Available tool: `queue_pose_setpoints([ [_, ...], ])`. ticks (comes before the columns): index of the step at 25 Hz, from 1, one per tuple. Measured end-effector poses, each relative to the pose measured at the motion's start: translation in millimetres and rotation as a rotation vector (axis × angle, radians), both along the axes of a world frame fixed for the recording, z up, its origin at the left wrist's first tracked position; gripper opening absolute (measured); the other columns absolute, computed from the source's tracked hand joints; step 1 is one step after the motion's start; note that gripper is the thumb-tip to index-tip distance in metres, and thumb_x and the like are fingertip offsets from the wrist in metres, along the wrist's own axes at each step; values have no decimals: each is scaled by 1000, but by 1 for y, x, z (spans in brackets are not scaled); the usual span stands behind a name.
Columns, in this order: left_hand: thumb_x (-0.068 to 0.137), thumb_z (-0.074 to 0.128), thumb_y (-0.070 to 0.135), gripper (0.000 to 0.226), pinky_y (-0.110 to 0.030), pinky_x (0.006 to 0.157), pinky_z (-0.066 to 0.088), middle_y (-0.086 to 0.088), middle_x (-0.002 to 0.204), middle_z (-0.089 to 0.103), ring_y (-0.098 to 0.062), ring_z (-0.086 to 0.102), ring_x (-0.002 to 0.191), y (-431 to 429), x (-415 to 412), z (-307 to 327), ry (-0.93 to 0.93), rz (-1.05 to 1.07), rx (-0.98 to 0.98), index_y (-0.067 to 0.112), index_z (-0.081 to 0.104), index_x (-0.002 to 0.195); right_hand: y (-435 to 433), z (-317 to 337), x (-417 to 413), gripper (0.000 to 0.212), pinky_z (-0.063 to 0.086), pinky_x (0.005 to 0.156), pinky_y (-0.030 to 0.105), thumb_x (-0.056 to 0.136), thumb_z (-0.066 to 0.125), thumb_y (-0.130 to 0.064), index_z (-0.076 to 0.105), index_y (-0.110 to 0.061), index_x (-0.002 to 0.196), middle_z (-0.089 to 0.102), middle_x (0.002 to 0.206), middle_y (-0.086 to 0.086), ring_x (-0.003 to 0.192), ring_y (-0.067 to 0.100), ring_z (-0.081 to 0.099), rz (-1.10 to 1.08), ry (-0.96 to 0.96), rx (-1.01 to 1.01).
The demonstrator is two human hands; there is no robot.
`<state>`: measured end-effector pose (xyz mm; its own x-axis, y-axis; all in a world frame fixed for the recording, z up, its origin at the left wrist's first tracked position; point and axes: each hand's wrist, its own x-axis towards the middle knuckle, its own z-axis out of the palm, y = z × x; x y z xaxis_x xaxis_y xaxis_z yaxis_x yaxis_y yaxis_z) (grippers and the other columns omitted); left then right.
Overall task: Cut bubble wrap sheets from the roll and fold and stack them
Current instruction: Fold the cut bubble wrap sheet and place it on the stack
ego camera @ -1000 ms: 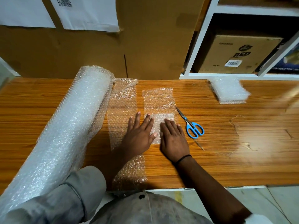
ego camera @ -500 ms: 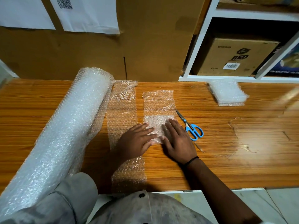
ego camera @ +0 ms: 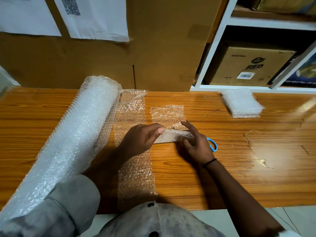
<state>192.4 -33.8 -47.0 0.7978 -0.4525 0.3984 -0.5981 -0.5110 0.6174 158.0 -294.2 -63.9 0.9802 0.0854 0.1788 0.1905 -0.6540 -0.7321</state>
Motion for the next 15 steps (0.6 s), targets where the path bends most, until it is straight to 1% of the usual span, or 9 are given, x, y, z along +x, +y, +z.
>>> queue_pose_setpoints([
  [2,106,43,56,38,-31,53,53,2,81,74,-11,66,58,-4,15,7,141,41,-71,35,62,131,6,3,12,51,50,83,14,95,73,-17,56,-28,142,70,119,-11,100,-9,66,-86,9,110],
  [4,102,48,61,47,-33,72,61,-2,105,77,-10,72,77,-7,28,11,258,110,-114,40,50,143,11,2,29,46,47,76,8,95,74,-16,58,-21,138,68,101,-18,90,-16,63,-180,-4,159],
  [5,100,54,61,54,-31,79,60,4,116,72,-7,72,86,-8,34,12,289,150,-103,41,44,149,13,2,39,47,47,73,10,94,75,-17,58,-17,138,68,96,-17,86,-12,64,-214,-3,161],
  [6,97,60,58,63,-31,82,59,9,120,64,-7,71,90,-9,39,12,312,181,-80,40,37,153,15,3,48,51,48,72,14,94,76,-20,57,-17,140,68,94,-14,84,-6,66,-235,5,159],
  [8,93,73,46,82,-32,79,59,10,116,59,-7,69,88,-11,51,9,344,215,-47,38,25,160,17,4,65,58,50,68,19,94,76,-22,52,-18,146,66,91,-10,80,7,66,-260,50,146],
  [9,92,76,38,89,-32,78,59,9,117,63,-8,69,85,-12,57,4,351,230,-40,36,21,162,18,5,72,60,51,68,21,94,75,-22,50,-19,148,63,88,-11,79,12,65,-271,72,136],
  [12,90,79,23,98,-23,70,56,-5,125,68,-6,68,80,-17,73,-9,363,284,-31,31,14,164,22,2,92,63,57,77,41,95,73,-18,45,-19,151,58,84,-14,85,22,66,-295,112,78],
  [14,91,78,23,99,-18,69,54,-5,142,60,-4,67,82,-22,78,-14,341,282,-1,30,12,164,25,-3,99,65,57,84,48,95,71,-15,41,-15,154,63,89,-5,92,30,68,-324,132,46],
  [15,91,77,25,97,-23,75,56,-4,149,54,-8,68,89,-23,79,-18,303,283,39,28,13,164,27,-4,100,66,56,87,48,95,70,-14,40,-12,154,67,99,3,98,34,68,-338,126,32],
])
